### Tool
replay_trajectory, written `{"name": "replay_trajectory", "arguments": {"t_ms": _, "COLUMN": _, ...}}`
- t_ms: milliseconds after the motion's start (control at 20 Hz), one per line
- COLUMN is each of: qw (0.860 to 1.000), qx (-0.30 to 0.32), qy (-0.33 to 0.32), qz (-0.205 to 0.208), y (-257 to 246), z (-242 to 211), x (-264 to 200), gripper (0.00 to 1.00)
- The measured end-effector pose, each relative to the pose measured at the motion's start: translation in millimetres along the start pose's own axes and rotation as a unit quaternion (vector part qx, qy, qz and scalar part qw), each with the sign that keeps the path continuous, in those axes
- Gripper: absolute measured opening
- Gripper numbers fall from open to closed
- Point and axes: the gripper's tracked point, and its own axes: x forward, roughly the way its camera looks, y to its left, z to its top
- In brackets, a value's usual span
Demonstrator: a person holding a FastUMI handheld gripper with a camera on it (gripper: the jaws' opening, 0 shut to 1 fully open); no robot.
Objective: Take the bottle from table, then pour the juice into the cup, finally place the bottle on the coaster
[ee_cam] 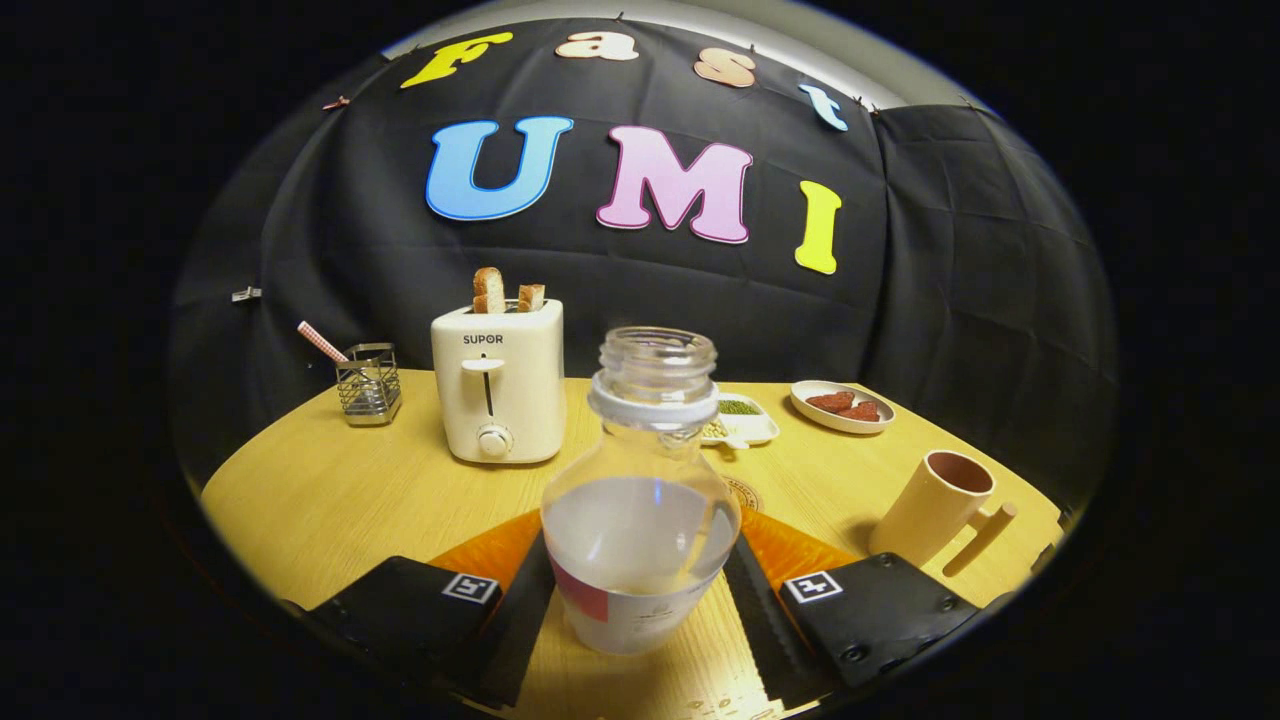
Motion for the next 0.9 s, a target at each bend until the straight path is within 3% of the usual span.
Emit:
{"name": "replay_trajectory", "arguments": {"t_ms": 100, "qw": 1.0, "qx": 0.0, "qy": 0.003, "qz": 0.003, "y": 0, "z": -1, "x": 1, "gripper": 0.81}}
{"name": "replay_trajectory", "arguments": {"t_ms": 700, "qw": 1.0, "qx": 0.0, "qy": -0.004, "qz": 0.011, "y": -6, "z": 1, "x": 5, "gripper": 0.74}}
{"name": "replay_trajectory", "arguments": {"t_ms": 900, "qw": 0.999, "qx": 0.025, "qy": -0.01, "qz": 0.04, "y": -3, "z": 20, "x": -6, "gripper": 0.71}}
